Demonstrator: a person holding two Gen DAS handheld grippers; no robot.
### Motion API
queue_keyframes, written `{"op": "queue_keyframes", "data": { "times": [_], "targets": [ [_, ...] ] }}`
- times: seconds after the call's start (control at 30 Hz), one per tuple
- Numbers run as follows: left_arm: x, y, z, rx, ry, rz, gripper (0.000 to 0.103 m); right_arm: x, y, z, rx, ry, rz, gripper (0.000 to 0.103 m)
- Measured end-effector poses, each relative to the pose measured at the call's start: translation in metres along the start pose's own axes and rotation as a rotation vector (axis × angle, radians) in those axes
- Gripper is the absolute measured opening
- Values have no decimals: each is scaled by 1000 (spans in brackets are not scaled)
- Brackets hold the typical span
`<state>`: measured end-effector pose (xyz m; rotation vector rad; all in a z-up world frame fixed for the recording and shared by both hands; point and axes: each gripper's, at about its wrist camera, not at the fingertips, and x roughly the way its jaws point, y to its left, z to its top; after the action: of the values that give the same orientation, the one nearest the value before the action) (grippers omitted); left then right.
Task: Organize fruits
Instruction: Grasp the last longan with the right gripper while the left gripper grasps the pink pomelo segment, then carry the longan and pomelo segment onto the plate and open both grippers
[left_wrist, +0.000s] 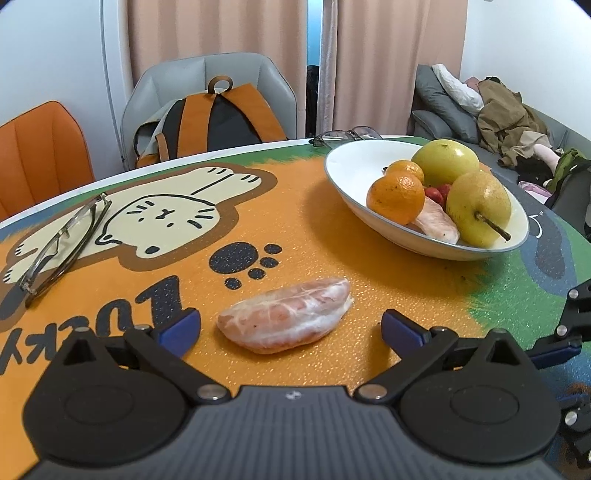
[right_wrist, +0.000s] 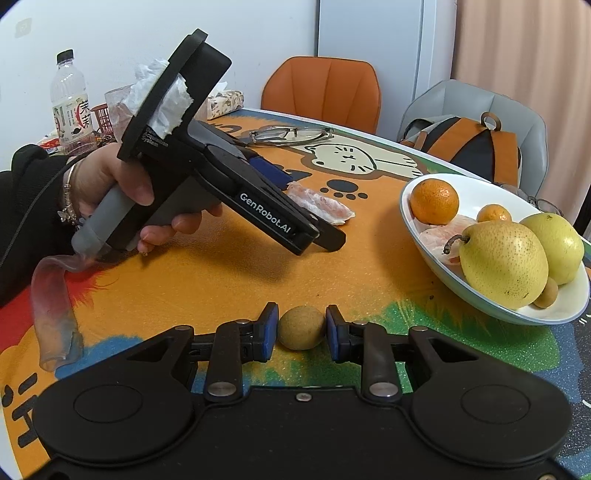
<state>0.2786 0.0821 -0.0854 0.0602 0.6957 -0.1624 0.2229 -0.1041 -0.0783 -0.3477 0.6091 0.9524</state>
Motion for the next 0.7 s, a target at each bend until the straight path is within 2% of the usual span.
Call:
{"op": "queue_keyframes", "data": {
  "times": [0.17, 0.27, 0.37, 0.4, 0.43, 0.7],
  "targets": [
    [0, -1, 0, 9, -4, -2, 102, -5, -1, 4, -8, 0, -12, 26],
    [-2, -3, 0, 15, -3, -7, 97, -13, -4, 7, -3, -14, -23, 26],
    [-4, -4, 2, 16, -5, -2, 84, -21, -9, 9, 4, -30, -40, 26],
    [-4, -3, 2, 9, -8, -2, 74, -23, -10, 9, 5, -34, -44, 26],
    [-5, -1, 3, 2, -12, -3, 70, -25, -12, 9, 6, -39, -49, 26],
    [-8, -1, 3, 6, -12, -6, 67, -37, -19, 7, 17, -57, -72, 26]
  ]
}}
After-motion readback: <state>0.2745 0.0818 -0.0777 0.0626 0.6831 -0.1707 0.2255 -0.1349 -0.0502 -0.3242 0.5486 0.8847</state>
